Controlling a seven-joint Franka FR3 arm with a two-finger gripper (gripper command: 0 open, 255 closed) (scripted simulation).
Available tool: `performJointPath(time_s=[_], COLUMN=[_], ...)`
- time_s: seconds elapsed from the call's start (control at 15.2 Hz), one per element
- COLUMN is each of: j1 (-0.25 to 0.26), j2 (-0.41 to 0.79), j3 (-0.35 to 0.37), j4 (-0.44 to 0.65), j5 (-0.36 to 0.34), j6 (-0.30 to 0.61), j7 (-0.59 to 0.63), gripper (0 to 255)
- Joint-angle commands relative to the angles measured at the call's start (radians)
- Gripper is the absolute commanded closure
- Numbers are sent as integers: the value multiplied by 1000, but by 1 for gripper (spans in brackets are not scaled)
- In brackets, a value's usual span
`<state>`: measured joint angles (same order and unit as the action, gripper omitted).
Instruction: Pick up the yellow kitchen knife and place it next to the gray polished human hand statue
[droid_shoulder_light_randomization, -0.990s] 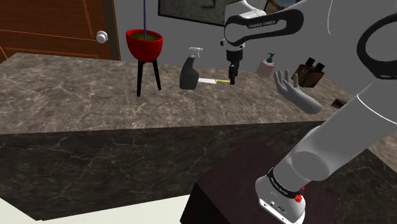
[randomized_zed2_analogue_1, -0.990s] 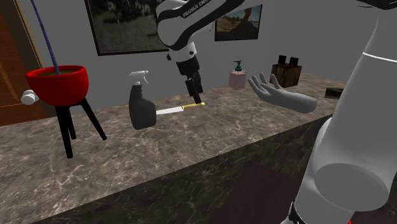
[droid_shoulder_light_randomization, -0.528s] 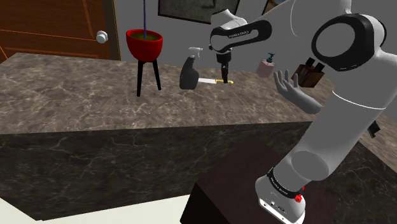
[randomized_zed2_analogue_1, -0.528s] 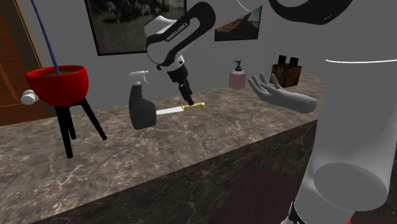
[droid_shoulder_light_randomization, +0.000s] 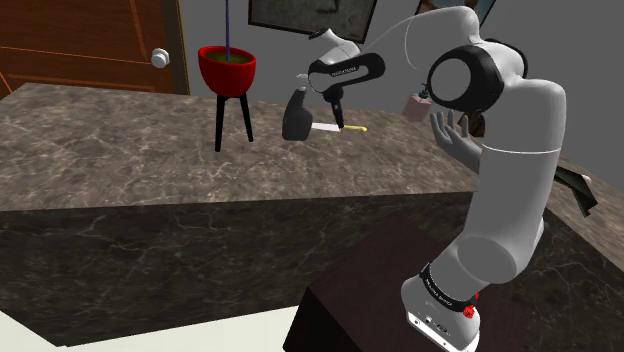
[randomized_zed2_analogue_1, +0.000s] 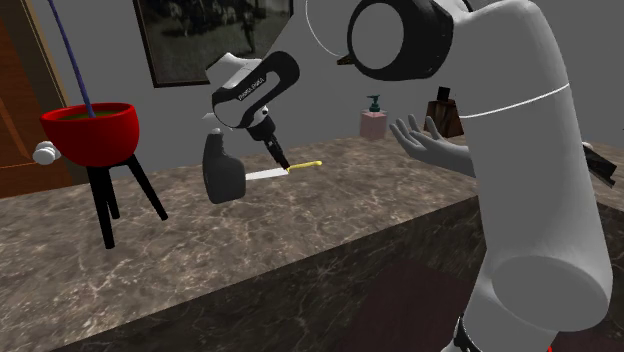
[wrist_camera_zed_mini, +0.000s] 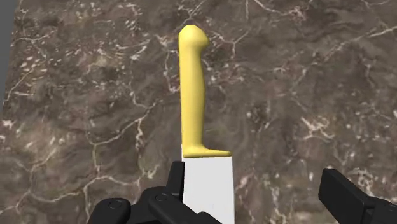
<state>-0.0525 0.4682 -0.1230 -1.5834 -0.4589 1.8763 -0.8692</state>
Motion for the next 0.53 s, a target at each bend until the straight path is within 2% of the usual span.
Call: performJointPath(time_s=[0.0, 0.46], j1=[-1, -20], j2=[82, 110], j3=[1, -7], j4=[91, 58], j5=[-23, -35], j6=[2, 69], j7=[-46, -44], gripper=[0, 0])
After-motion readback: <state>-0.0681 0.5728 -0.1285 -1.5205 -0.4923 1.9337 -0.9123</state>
